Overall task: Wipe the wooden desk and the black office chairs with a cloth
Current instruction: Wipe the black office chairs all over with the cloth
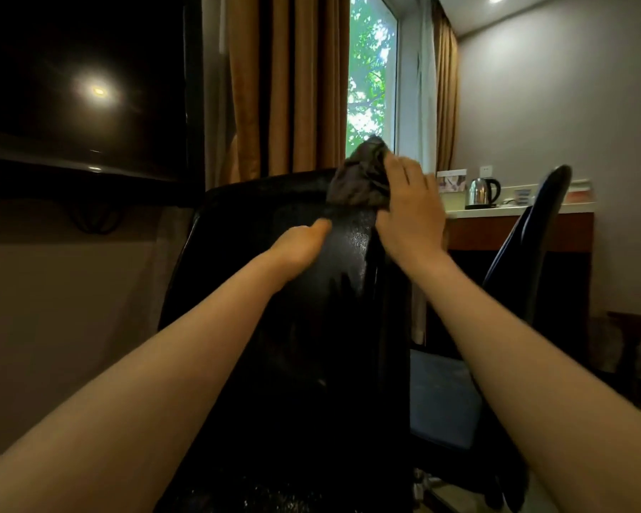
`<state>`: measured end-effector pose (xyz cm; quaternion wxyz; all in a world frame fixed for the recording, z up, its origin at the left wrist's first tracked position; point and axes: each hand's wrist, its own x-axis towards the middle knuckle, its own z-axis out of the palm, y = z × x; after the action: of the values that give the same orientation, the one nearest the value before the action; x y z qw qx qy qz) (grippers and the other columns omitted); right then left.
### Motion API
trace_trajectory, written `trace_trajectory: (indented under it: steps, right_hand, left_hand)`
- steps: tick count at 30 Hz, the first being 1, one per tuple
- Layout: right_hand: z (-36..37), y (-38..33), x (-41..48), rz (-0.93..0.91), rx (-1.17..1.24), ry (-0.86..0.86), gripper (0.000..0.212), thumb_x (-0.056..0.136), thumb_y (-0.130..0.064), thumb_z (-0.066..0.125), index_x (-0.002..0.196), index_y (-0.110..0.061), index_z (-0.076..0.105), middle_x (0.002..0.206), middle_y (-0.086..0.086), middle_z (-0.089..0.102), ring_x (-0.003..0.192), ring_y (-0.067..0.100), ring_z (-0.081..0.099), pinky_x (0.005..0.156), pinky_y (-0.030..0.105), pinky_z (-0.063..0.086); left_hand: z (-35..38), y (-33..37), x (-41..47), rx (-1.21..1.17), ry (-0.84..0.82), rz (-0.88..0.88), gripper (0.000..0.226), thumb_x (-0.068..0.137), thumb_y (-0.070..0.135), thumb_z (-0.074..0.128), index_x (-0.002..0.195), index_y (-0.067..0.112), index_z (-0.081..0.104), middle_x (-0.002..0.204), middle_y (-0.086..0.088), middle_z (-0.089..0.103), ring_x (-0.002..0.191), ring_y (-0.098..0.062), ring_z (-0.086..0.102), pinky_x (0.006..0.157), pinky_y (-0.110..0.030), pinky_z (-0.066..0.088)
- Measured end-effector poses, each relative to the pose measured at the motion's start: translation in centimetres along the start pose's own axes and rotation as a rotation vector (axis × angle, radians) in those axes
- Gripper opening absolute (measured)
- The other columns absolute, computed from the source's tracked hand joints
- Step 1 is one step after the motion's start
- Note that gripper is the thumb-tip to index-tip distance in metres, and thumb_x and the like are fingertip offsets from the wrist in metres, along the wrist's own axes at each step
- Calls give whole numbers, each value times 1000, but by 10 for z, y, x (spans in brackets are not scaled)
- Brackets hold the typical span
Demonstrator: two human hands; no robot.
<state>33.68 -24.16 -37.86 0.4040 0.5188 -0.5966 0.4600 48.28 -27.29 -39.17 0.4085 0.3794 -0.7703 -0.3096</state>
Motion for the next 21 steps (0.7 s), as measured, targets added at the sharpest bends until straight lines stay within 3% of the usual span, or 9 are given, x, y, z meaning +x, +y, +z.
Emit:
trace_trajectory:
  steps: [2,5,8,11,12,15,19,21]
  right_hand:
    - [12,8,16,-69,-208,-148,69,84,-3,52,145,-22,28,148,6,30,130,34,30,103,46,32]
    - [28,23,0,-129,-322,-324,65,86,-9,54,145,-24,31,148,5,34,130,37,27,103,43,33]
    - [29,35,-50,-224,-194,-368,65,77,-6,60,139,-20,44,140,7,45,117,39,38,90,39,45]
    - [17,39,-96,-531,-165,-452,70,45,-8,79,113,-15,66,107,11,65,83,40,58,63,39,57]
    - [10,35,-111,-644,-165,-528,68,46,-12,80,112,-16,66,105,10,65,83,37,58,63,37,56]
    - [-14,27,-129,-781,-149,-857,61,78,-13,62,136,-22,46,131,6,49,108,31,42,82,37,45]
    - [-12,24,-95,-510,-90,-515,66,65,5,60,129,-14,56,119,15,59,98,41,50,73,44,52]
    - [2,21,-78,-367,-124,-334,66,65,7,63,128,-12,56,121,18,57,100,43,50,74,49,52]
  left_hand:
    - [11,-4,9,179,14,45,38,99,21,37,124,-1,54,130,-19,53,117,-32,51,83,-31,40]
    - [19,-18,21,215,57,-11,43,95,17,41,137,8,43,140,-12,46,123,-28,47,89,-25,37]
    - [20,-30,24,161,149,-29,46,92,13,44,139,11,39,135,-11,48,116,-27,51,88,-29,41]
    - [21,-39,19,134,234,-49,46,91,11,45,136,10,40,132,-13,49,115,-28,52,88,-30,42]
    - [22,-42,17,144,236,-60,46,91,11,45,136,10,40,133,-13,49,118,-29,50,89,-30,41]
    - [20,-46,9,168,234,-91,43,92,11,45,134,8,43,133,-14,49,119,-29,49,88,-30,41]
    - [16,-49,2,190,220,-103,37,93,10,44,129,7,46,125,-14,52,104,-27,52,81,-32,43]
    - [19,-54,-3,215,182,-106,39,92,9,45,131,8,45,126,-14,51,109,-28,52,82,-32,43]
